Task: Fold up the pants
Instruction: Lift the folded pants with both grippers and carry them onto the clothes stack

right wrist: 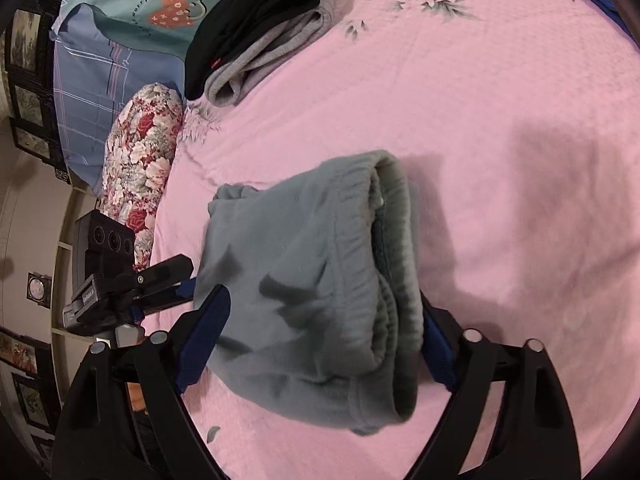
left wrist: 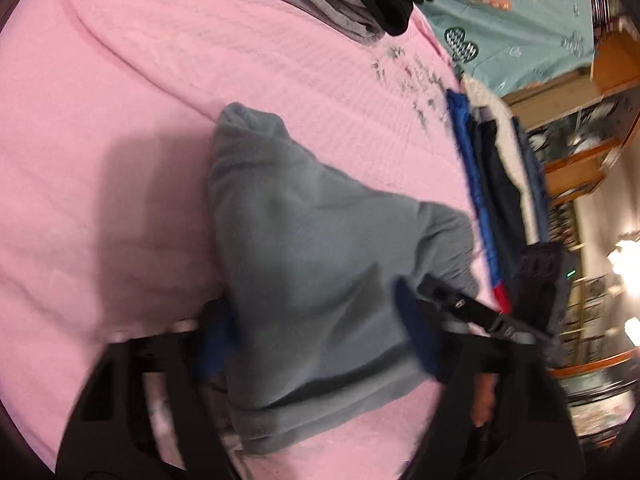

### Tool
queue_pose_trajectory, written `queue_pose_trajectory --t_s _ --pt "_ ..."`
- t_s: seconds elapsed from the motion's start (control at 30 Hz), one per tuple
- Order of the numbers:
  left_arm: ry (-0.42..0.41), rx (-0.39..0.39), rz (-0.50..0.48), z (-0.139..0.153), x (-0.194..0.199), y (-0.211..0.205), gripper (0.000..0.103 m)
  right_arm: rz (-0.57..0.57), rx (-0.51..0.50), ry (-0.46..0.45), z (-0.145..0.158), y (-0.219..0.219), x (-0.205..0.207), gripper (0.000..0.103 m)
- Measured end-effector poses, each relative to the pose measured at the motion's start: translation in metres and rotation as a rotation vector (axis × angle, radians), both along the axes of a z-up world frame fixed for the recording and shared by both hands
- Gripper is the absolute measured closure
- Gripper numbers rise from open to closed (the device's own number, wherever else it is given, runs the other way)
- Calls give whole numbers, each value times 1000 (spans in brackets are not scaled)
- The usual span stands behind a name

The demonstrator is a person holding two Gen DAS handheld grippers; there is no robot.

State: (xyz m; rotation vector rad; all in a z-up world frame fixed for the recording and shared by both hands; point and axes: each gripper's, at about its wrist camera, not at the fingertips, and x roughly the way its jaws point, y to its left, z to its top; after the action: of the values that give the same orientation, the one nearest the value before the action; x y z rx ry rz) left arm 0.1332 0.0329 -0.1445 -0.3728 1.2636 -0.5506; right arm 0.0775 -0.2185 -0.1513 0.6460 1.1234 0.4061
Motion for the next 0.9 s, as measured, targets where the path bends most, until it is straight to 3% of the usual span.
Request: queue_pose_trajectory --t_s 0.03,0.1,0.2,0.3,0.47,0.63,0.73,0.83,0.9 --pt "-26 50 -2 2 -4 -1 67 -8 -36 2 -1 2 0 63" --pt "-69 107 1 8 -12 -4 81 -9 -87 -5 -1 3 -2 73" --pt "-119 117 10 17 -18 -1 88 -1 -130 -32 6 7 -9 77" --pt "-151 63 16 35 -19 6 89 13 -193 -78 23 16 -17 79" --pt "-208 27 40 75 3 14 92 38 -177 -143 56 23 -14 79" --pt "-305 39 59 157 85 17 92 86 -185 -220 103 35 29 80" --pt "-336 45 103 199 161 21 92 114 -205 -327 157 44 79 80" --pt "-367 73 137 215 237 20 92 80 -208 -406 200 47 151 80" --pt "-360 108 168 200 288 20 91 55 -216 -425 210 49 200 80"
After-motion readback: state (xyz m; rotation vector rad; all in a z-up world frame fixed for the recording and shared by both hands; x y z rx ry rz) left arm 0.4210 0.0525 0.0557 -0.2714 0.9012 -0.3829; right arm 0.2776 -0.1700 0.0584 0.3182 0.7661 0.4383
